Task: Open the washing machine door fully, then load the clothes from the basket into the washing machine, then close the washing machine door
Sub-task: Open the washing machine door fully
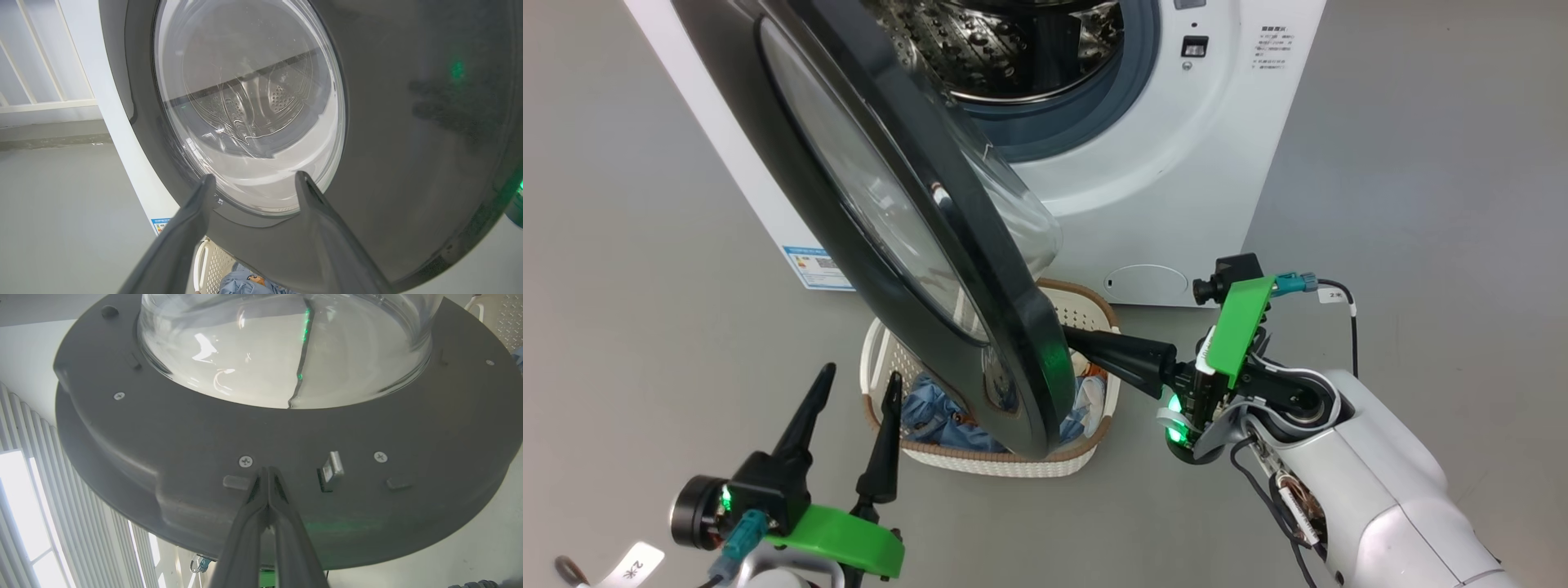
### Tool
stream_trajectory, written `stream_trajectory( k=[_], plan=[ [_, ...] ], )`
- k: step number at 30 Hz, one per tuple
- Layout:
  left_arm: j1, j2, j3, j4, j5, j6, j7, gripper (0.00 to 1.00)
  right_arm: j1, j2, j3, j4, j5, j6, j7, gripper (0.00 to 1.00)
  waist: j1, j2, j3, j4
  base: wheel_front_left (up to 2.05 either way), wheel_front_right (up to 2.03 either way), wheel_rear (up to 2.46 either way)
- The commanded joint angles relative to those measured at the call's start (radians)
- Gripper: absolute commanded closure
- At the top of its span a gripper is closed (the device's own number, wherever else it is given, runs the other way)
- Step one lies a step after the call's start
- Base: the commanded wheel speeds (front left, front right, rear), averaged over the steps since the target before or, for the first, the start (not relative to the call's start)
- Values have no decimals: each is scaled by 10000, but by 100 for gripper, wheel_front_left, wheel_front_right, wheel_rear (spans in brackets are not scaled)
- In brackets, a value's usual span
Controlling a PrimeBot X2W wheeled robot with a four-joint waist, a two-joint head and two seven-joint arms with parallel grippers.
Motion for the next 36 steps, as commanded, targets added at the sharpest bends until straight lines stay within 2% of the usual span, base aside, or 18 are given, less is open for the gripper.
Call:
stream_trajectory(
  k=[1,15,23,29,30,32,33,36],
  plan=[
    [-49,181,293,-191,138,-44,-80,0,50,288,160,-330,102,17,-42,100,0,0,-16,-5,0,0,0],
    [-31,181,379,-258,148,-31,-80,0,161,92,-406,-751,164,17,-718,100,0,0,42,-262,0,0,0],
    [-57,181,512,-239,202,-40,-80,0,824,-477,-1429,-2165,-86,17,-1591,100,0,0,37,-470,0,0,0],
    [10,181,551,-220,182,-38,-80,0,1893,-1006,-2214,-3729,-1072,17,-2930,100,0,0,-1,-685,0,0,0],
    [15,181,552,-220,186,-39,-80,0,2106,-1084,-2294,-3979,-1278,17,-3135,89,0,0,-2,-714,0,0,0],
    [18,181,554,-216,191,-40,-80,0,2563,-1194,-2408,-4503,-1631,17,-3467,54,0,0,-4,-778,0,0,0],
    [18,181,553,-210,194,-42,-80,0,2808,-1217,-2483,-4734,-1753,17,-3635,0,0,0,-14,-807,0,0,0],
    [28,181,567,-196,196,-48,-80,0,3541,-1305,-2554,-5320,-2186,17,-4043,0,0,0,-38,-901,0,0,0]
  ],
)
